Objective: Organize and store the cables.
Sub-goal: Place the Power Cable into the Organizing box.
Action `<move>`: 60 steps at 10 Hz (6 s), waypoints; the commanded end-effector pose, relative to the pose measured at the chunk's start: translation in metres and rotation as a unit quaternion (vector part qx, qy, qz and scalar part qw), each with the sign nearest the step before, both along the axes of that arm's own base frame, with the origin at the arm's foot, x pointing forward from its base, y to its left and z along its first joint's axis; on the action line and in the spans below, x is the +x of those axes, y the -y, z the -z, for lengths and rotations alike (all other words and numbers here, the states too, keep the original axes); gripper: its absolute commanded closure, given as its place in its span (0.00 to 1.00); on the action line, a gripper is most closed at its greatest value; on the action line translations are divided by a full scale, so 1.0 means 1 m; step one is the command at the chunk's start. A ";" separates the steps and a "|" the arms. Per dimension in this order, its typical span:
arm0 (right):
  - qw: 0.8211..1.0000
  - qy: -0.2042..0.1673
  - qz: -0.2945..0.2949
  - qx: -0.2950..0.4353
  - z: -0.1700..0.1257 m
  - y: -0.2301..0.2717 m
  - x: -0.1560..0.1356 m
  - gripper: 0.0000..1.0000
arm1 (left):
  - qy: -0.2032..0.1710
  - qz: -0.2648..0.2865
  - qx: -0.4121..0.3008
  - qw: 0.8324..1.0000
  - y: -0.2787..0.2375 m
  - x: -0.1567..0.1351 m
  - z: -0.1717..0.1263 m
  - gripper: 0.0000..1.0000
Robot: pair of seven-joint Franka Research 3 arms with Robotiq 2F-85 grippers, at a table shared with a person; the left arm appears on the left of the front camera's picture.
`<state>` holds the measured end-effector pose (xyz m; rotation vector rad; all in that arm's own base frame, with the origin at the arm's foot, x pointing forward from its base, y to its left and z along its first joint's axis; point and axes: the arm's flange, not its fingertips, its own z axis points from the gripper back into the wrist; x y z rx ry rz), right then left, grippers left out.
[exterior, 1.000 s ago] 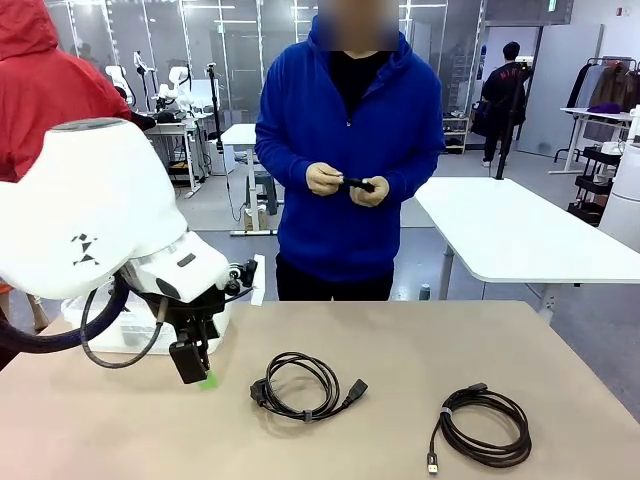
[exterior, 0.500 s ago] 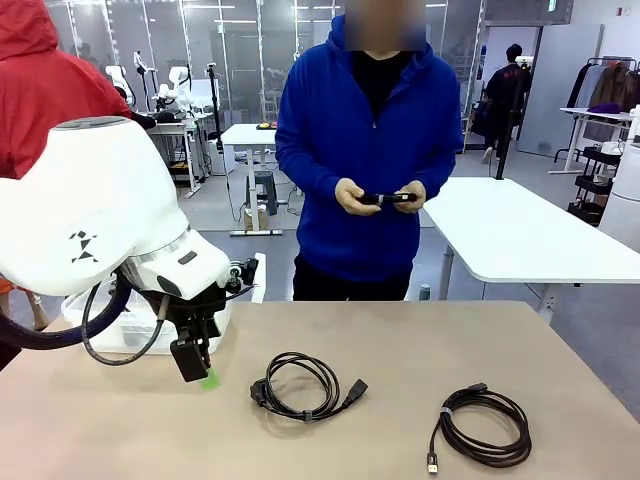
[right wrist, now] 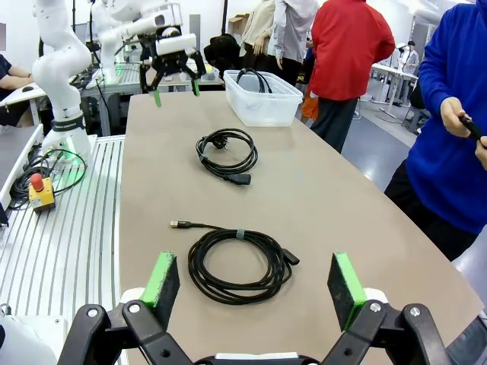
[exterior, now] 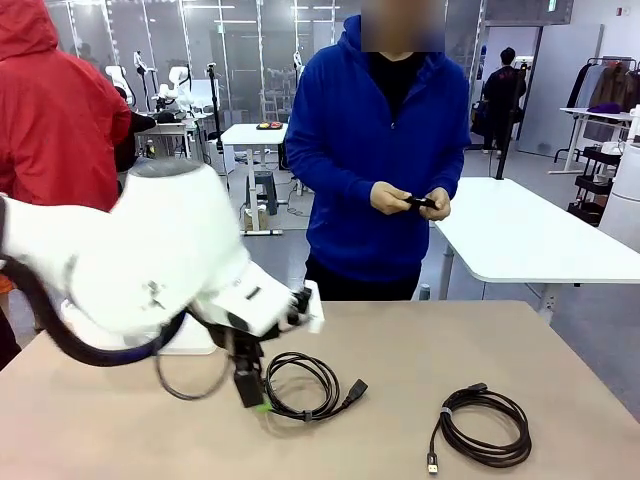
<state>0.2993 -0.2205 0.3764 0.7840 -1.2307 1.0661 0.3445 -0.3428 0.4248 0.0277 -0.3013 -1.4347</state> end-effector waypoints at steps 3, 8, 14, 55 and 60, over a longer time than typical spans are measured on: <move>1.000 0.008 -0.001 0.004 -0.001 0.002 -0.001 0.00 | 0.021 -0.031 0.022 0.999 0.053 0.024 0.034 0.00; 1.000 0.008 -0.001 0.004 -0.001 0.002 -0.001 0.00 | 0.001 -0.006 0.049 0.999 0.074 0.049 0.051 0.00; 1.000 0.008 -0.001 0.004 -0.001 0.002 -0.001 0.00 | -0.020 -0.012 0.101 0.995 0.083 0.074 0.103 0.00; 1.000 0.008 -0.001 0.004 -0.001 0.002 -0.001 0.00 | 0.077 0.384 0.042 0.919 -0.226 0.112 -0.134 0.82; 1.000 0.008 -0.001 0.004 -0.001 0.002 -0.001 0.00 | 0.064 0.364 0.049 0.928 -0.264 0.121 -0.127 0.82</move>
